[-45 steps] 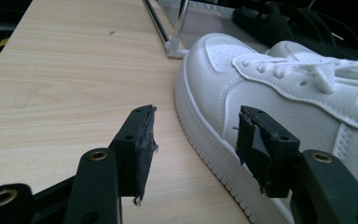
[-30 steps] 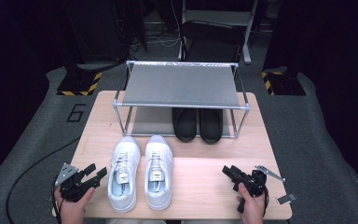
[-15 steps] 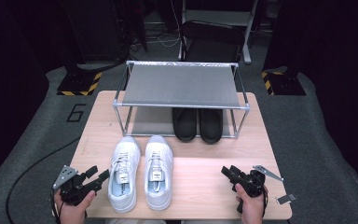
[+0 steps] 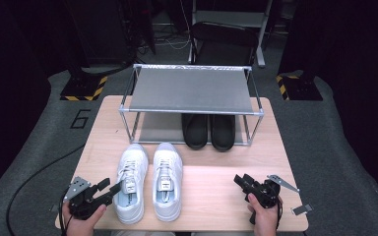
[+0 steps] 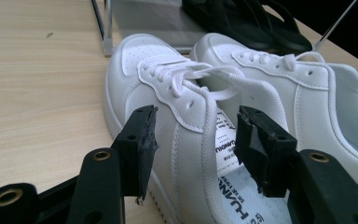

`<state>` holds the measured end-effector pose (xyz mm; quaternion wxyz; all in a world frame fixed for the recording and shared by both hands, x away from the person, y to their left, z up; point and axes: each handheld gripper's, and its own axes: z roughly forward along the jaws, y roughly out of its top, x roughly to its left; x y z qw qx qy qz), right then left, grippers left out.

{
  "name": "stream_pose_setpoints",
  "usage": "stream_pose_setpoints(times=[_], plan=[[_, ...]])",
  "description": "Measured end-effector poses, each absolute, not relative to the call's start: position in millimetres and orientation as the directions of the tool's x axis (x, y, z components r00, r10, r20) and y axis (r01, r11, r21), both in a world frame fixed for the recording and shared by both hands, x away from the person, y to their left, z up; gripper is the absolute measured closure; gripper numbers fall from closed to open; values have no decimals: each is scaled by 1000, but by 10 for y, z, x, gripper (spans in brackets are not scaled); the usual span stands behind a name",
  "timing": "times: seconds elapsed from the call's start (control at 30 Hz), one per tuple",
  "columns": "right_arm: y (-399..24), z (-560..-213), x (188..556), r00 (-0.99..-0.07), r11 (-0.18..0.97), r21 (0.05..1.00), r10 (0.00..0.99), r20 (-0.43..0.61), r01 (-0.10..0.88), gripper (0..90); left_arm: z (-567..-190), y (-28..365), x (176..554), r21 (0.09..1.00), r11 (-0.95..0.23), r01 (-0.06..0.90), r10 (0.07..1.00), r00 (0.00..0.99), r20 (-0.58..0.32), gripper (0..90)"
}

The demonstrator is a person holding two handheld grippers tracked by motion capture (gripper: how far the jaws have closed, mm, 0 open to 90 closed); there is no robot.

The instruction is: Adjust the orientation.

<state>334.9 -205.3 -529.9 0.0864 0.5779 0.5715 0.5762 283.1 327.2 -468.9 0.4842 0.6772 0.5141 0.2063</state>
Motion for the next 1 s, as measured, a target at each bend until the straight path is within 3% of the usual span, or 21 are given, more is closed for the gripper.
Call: stream_pose_setpoints(times=[0.1, 0.3, 0.73, 0.87, 1.0], plan=[[-2043, -5301, 3350, -351, -285, 774, 766, 539, 566, 524, -4761, 3237, 2863, 858, -6, 514, 903, 371, -216, 528], [-2007, -5302, 3345, -361, -263, 788, 778, 515, 557, 545, -4854, 3149, 2913, 815, -48, 578, 912, 358, -201, 539], [-1992, -5348, 3361, -343, -290, 750, 752, 563, 594, 530, -4898, 3120, 2974, 791, 7, 612, 929, 288, -231, 617], [-1996, -5356, 3362, -333, -293, 747, 757, 563, 597, 526, -4880, 3122, 3094, 806, -19, 592, 945, 275, -180, 684], [-2000, -5361, 3361, -322, -300, 741, 758, 568, 600, 519, -4825, 3134, 3189, 787, -24, 616, 943, 276, -187, 681]])
